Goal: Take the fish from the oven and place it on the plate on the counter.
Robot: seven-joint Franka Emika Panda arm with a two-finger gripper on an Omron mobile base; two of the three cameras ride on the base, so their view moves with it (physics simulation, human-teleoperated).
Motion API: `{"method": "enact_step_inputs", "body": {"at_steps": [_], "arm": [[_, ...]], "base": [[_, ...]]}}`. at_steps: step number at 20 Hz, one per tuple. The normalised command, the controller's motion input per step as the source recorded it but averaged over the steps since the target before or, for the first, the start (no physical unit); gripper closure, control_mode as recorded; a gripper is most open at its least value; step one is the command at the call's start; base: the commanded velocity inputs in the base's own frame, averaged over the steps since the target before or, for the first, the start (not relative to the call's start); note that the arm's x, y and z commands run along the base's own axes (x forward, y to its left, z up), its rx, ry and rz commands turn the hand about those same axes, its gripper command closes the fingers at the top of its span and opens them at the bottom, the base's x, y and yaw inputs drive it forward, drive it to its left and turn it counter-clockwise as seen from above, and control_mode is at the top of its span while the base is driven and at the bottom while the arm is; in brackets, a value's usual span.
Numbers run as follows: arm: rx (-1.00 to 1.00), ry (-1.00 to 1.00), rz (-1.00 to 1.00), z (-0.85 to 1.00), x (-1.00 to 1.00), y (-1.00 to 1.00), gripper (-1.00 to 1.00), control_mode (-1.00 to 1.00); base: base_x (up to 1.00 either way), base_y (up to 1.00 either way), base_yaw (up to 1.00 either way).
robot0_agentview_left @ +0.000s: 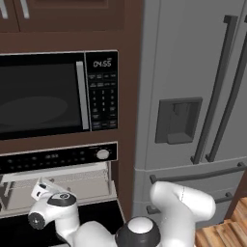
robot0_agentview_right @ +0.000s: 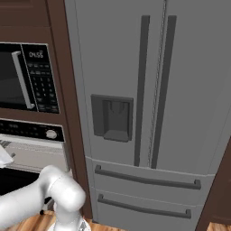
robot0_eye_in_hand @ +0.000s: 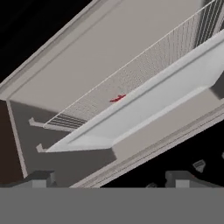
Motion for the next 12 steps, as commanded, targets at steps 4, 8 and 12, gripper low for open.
{"method": "enact_step_inputs", "body": {"at_steps": [4, 8, 12], "arm": [[0.0, -0.1, 0.08, -0.43, 0.05, 0.0, -1.0, -1.0], [0.0, -0.03, 0.04, -0.38, 0.36, 0.0, -1.0, -1.0], [0.0, 0.0, 0.02, -0.35, 0.19, 0.0, -1.0, -1.0]], "base": [[0.0, 0.0, 0.0], [0.0, 0.0, 0.0], [0.0, 0.0, 0.0]]}}
